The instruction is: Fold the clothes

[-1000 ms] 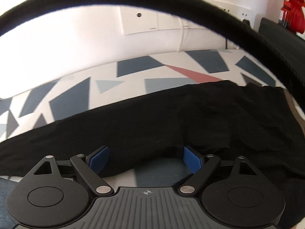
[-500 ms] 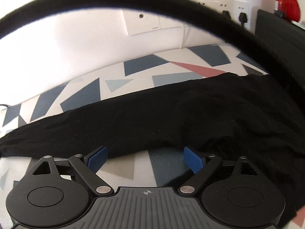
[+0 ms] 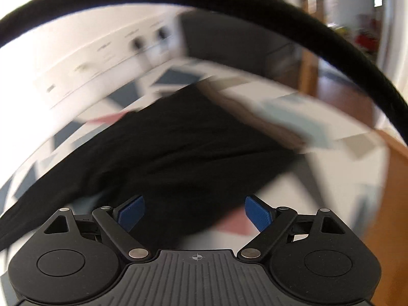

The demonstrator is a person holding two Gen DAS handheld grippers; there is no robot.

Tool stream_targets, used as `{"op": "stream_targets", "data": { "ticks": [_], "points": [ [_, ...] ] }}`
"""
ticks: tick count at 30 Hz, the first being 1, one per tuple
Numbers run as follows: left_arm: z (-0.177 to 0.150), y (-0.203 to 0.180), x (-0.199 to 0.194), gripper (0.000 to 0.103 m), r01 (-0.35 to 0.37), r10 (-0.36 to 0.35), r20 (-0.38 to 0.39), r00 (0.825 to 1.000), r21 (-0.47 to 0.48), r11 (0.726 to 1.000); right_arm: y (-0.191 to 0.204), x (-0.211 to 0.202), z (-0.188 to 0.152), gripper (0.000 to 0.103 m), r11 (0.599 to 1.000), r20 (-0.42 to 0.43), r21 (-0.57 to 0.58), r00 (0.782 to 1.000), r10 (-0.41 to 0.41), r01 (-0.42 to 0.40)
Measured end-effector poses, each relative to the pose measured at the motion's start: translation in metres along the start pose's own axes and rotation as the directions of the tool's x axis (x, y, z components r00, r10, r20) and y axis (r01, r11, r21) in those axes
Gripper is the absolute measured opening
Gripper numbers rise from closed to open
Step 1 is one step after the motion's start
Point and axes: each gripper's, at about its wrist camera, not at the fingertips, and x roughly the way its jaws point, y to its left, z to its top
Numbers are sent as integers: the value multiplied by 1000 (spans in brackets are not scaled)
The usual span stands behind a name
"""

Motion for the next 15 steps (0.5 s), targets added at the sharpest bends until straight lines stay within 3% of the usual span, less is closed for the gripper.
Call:
{"op": "stream_targets", "data": {
  "ticks": [4,9,13,15],
  "points": [
    [-19,4,-8,91,37,-45,-56,997,-138,990,-47,-29,8,84,989,29,143,998,-53,49],
    [-45,6,-33,91,-19,5,-52,999,-269,963,-71,-33,10,84,958,-8,283,999,43,-39],
    [-76,7,-48,91,-95,78,-59,995,-408,908,-62,-10,8,82,933,-100,337,981,168,-126],
    [-95,2,-51,91,-123,118,-40,992,-502,856,-48,1,11,83,940,-134,302,969,207,-158]
  ]
}}
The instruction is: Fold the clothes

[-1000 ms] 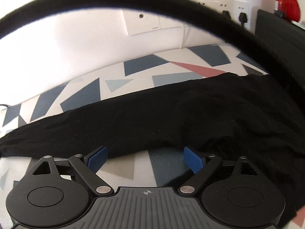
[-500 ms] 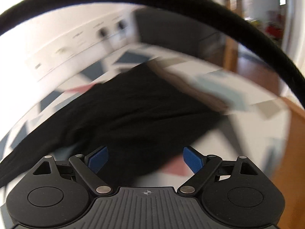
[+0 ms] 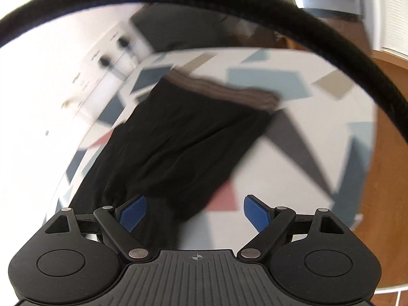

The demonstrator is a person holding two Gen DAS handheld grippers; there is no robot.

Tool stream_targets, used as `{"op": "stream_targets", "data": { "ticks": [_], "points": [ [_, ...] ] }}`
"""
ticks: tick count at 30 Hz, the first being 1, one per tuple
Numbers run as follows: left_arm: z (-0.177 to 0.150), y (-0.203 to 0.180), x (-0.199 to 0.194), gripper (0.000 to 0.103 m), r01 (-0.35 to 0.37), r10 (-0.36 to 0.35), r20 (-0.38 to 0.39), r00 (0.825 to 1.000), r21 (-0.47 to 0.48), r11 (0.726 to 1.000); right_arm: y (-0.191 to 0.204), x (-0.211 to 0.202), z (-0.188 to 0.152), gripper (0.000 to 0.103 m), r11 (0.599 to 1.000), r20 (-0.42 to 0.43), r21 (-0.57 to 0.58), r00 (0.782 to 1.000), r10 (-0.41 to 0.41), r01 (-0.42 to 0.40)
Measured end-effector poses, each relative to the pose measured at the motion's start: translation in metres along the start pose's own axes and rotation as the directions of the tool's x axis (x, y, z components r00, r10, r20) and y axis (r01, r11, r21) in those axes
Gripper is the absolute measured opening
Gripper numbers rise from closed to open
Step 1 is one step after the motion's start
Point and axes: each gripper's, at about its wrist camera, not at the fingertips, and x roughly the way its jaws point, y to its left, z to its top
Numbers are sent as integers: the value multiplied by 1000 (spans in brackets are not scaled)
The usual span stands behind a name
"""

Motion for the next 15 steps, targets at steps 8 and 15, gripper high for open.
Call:
{"op": "stream_targets", "data": {
  "ticks": [8,15],
  "points": [
    [-44,-10,12,91,45,46,255,966,-338,940,-21,28,40,83,986,-158,54,973,167,-160],
    [-49,-13,21,62,131,12,343,939,-392,911,-72,46,63,83,957,-211,208,947,243,-200]
  ]
}}
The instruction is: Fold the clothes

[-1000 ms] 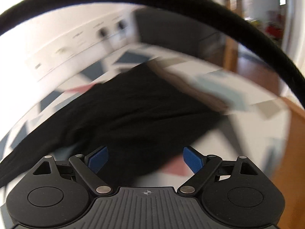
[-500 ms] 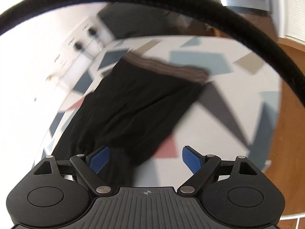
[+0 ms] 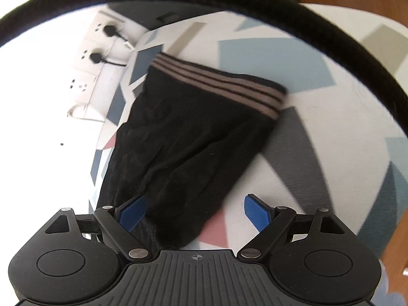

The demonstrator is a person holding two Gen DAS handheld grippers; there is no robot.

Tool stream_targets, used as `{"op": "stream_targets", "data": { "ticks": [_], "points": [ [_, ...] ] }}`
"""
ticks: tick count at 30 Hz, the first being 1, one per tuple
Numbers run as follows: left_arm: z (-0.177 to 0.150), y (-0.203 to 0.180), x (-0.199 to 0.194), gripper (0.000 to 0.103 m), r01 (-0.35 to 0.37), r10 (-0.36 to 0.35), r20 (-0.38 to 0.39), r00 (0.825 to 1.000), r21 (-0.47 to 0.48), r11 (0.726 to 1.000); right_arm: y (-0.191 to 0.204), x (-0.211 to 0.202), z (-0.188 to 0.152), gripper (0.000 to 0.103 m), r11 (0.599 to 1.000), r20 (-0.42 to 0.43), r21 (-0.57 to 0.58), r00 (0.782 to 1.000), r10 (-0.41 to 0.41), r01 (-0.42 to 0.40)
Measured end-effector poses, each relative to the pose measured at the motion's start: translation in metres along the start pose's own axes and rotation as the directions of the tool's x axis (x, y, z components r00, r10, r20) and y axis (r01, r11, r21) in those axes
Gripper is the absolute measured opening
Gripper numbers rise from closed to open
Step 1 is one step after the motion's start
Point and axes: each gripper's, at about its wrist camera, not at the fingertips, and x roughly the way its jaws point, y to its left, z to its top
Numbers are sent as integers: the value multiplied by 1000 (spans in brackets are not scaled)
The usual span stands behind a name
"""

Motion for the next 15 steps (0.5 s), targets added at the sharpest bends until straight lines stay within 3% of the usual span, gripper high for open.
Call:
{"op": "stream_targets", "data": {
  "ticks": [7,10,12,15],
  "points": [
    [-13,-10,1,55,-49,46,78,996,34,998,-18,-1,15,62,999,23,48,1000,10,-11],
    [-9,-7,2,38,-58,57,85,995,14,998,-26,-3,24,58,996,54,84,999,1,-5],
    [-4,-1,6,17,-56,56,78,995,-9,998,-27,-2,29,58,997,61,76,998,4,-8],
    [3,8,9,9,-36,39,65,997,-47,998,-27,0,34,58,999,104,37,994,13,-17]
  ]
}}
